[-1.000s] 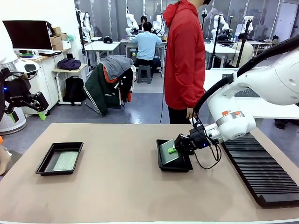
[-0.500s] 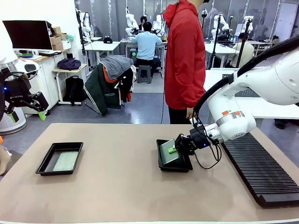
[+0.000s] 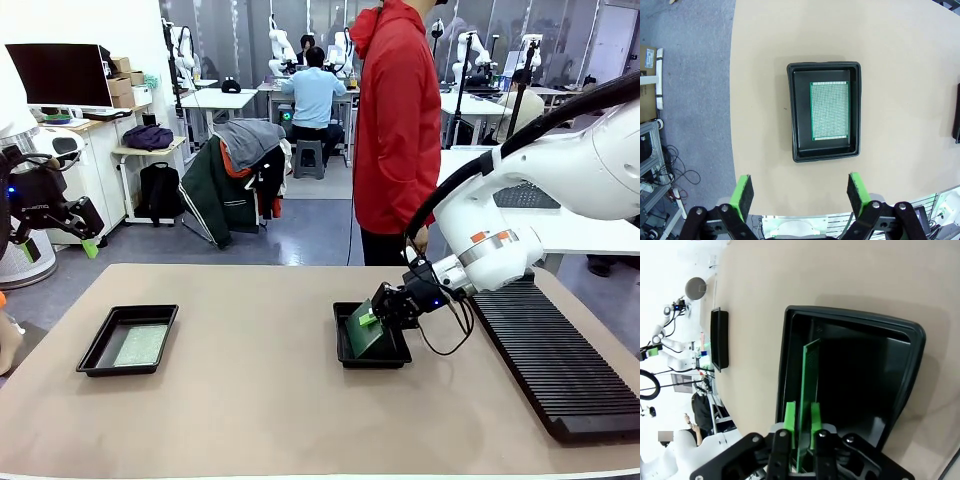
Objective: Inspect and transfer BCBs to ESD trays.
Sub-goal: Pick up the Blank PCB from the PCB Rack and place it in the right ESD tray, then pick up the ESD tray and place it on the left side of the table.
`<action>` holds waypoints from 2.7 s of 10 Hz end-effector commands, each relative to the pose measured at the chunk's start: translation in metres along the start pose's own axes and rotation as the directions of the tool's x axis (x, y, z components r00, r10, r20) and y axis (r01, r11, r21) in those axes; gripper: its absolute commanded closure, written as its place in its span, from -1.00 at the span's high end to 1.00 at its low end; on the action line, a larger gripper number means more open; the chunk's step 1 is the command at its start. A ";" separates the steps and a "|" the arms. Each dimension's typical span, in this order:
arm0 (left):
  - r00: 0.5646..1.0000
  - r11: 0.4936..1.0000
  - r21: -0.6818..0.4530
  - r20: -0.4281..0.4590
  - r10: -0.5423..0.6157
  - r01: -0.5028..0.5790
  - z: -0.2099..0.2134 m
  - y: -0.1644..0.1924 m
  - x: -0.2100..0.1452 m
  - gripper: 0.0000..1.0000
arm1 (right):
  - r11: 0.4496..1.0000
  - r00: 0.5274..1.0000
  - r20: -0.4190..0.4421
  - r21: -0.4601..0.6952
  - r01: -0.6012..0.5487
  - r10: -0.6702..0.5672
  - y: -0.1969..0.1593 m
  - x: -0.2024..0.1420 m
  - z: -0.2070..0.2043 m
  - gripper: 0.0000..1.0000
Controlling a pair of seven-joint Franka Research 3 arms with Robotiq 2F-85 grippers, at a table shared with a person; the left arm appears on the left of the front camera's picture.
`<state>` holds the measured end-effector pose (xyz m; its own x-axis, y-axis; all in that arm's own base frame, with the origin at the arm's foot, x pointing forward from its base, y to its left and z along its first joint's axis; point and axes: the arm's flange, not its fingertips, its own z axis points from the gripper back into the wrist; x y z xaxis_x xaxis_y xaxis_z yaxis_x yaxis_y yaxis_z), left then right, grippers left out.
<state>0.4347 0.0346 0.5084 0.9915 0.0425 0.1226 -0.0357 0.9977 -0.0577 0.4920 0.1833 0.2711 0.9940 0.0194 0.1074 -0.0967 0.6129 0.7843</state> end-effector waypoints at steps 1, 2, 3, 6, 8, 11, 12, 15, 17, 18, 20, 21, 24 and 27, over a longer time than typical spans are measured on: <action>1.000 1.000 0.000 0.006 0.001 -0.001 -0.002 0.001 0.000 1.00 | 0.997 1.000 -0.007 -0.077 0.024 -0.024 0.016 0.002 0.001 -0.41; 1.000 1.000 0.000 0.006 0.001 -0.001 -0.002 0.001 0.000 1.00 | 0.993 0.999 -0.015 -0.110 0.034 -0.036 0.021 0.003 0.001 -0.31; 1.000 1.000 0.000 0.006 0.001 -0.001 -0.002 0.001 0.000 1.00 | 0.986 0.998 -0.021 -0.157 0.050 -0.054 0.025 0.006 0.001 -0.16; 1.000 1.000 0.000 0.006 0.001 -0.001 -0.002 0.001 0.000 1.00 | 0.950 0.997 -0.021 -0.307 0.060 -0.069 0.046 0.008 0.008 0.25; 1.000 1.000 0.000 0.006 0.001 -0.001 -0.002 0.001 0.000 1.00 | 0.891 0.996 -0.004 -0.447 0.074 -0.085 0.062 0.007 0.018 0.63; 1.000 1.000 0.000 0.006 0.001 -0.001 -0.002 0.001 0.000 1.00 | 0.801 0.996 0.003 -0.595 0.069 -0.084 0.082 -0.001 0.042 1.00; 1.000 1.000 0.000 0.006 0.001 -0.001 -0.002 0.001 0.000 1.00 | 0.777 0.997 0.009 -0.625 0.069 -0.081 0.087 -0.003 0.050 1.00; 1.000 1.000 0.000 0.006 0.001 -0.001 -0.002 0.001 0.000 1.00 | 0.742 0.997 0.010 -0.667 0.063 -0.076 0.090 -0.006 0.064 1.00; 1.000 1.000 0.000 0.006 0.001 -0.001 -0.002 0.001 0.000 1.00 | 0.727 0.997 0.016 -0.683 0.063 -0.071 0.088 -0.008 0.074 1.00; 1.000 1.000 0.000 0.006 0.001 -0.001 -0.002 0.001 0.000 1.00 | 0.731 0.999 0.007 -0.681 0.040 -0.048 0.086 -0.007 0.077 1.00; 1.000 1.000 0.000 0.006 0.001 -0.001 -0.002 0.001 0.000 1.00 | 0.753 0.998 0.003 -0.656 0.049 -0.062 0.088 -0.005 0.068 1.00; 1.000 1.000 0.000 0.006 0.001 -0.001 -0.002 0.001 0.000 1.00 | 0.753 0.998 0.003 -0.656 0.049 -0.062 0.088 -0.005 0.068 1.00; 1.000 1.000 0.000 0.006 0.001 -0.001 -0.002 0.001 0.000 1.00 | 0.753 0.998 0.003 -0.656 0.049 -0.062 0.088 -0.005 0.068 1.00; 1.000 1.000 0.000 0.006 0.001 -0.001 -0.002 0.001 0.000 1.00 | 0.753 0.998 0.003 -0.656 0.049 -0.062 0.088 -0.005 0.068 1.00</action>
<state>0.4347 0.0346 0.5084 0.9915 0.0425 0.1226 -0.0357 0.9977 -0.0577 0.4757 0.1812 0.3833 0.9977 -0.0207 0.0647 0.0080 0.9815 0.1914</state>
